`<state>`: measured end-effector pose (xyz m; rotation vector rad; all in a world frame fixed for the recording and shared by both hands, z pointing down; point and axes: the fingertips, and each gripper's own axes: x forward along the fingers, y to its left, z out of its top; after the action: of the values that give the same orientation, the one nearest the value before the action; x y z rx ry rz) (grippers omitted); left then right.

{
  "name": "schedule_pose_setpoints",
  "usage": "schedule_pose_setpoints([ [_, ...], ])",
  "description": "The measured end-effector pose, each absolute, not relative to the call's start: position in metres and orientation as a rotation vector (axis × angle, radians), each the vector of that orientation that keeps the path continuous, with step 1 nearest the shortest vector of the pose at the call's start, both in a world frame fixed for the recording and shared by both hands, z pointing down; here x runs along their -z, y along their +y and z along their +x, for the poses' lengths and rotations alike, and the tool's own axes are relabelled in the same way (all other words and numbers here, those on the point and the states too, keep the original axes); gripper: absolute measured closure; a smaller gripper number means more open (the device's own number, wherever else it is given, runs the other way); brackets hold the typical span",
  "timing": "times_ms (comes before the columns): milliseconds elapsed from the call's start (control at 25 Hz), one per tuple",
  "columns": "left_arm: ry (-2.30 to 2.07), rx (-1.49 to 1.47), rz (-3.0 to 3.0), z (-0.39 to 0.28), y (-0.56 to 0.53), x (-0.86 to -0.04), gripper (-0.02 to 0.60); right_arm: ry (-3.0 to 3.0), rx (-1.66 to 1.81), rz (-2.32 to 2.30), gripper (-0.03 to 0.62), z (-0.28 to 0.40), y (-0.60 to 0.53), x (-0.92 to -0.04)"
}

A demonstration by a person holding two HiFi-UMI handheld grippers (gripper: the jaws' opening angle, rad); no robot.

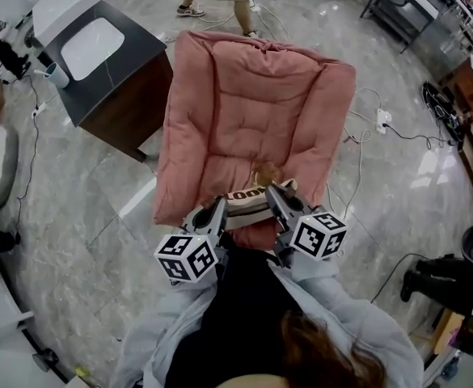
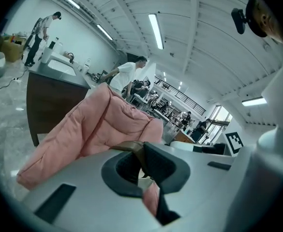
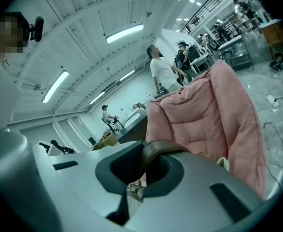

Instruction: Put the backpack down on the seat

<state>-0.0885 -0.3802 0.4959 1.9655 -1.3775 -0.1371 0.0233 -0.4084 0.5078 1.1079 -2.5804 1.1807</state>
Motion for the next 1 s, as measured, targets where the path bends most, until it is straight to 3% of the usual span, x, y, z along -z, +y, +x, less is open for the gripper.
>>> schedule_pose_setpoints([
  [1000, -1.177, -0.100, 1.894, -0.152, -0.465, -0.615, 0.560, -2.211, -1.322, 1.315, 0.585, -0.044, -0.476, -0.615],
])
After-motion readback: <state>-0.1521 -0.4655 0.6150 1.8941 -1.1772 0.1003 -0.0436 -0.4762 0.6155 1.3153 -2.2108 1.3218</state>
